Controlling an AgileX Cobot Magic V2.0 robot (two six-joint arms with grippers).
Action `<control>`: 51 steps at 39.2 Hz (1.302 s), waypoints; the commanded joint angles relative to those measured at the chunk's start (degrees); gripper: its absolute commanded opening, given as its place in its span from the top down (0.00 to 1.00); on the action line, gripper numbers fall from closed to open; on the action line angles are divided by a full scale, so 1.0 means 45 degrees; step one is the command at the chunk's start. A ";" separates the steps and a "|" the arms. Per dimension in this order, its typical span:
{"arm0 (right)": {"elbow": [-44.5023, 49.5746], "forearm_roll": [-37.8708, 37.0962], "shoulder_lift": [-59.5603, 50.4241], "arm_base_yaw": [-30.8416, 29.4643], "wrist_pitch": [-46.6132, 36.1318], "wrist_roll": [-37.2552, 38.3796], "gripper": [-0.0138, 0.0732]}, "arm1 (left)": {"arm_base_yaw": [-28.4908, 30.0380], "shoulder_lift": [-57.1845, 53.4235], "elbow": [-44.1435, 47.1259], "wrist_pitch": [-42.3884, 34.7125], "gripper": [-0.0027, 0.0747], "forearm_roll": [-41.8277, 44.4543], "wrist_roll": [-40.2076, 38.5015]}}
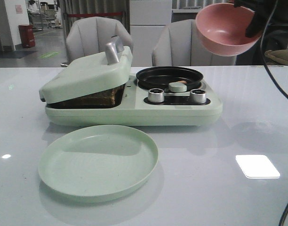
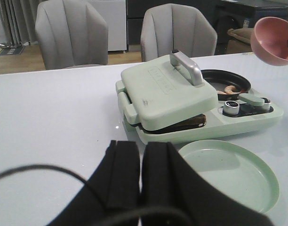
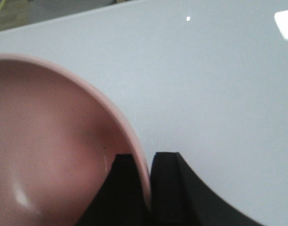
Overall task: Make breakfast with bread and shrimp
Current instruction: 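Carry the pink bowl back and lower it onto the table, then open the right gripper and withdraw it upward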
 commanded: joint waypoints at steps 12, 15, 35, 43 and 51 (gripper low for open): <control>-0.0430 -0.0482 -0.0674 -0.1490 0.4627 -0.0133 0.70 | -0.0074 -0.0014 -0.0299 -0.0951 0.82 -0.0042 -0.0132; -0.0417 -0.0890 -0.0494 -0.1514 0.4835 -0.0133 0.70 | -0.0074 -0.0014 -0.0299 -0.0951 0.82 -0.0042 -0.0132; -0.0417 -0.2466 0.1266 -0.1543 0.5697 -0.0133 0.59 | -0.0074 -0.0063 -0.0299 -0.0951 0.82 -0.0042 -0.0132; -0.0417 -0.3335 0.1672 -0.1543 0.5731 -0.0133 0.43 | -0.0074 -0.0063 -0.0299 -0.0951 0.82 -0.0042 -0.0132; -0.1083 -0.3797 0.1480 -0.1543 0.6238 -0.0133 0.36 | -0.0074 -0.0063 -0.0299 -0.0951 0.82 -0.0042 -0.0132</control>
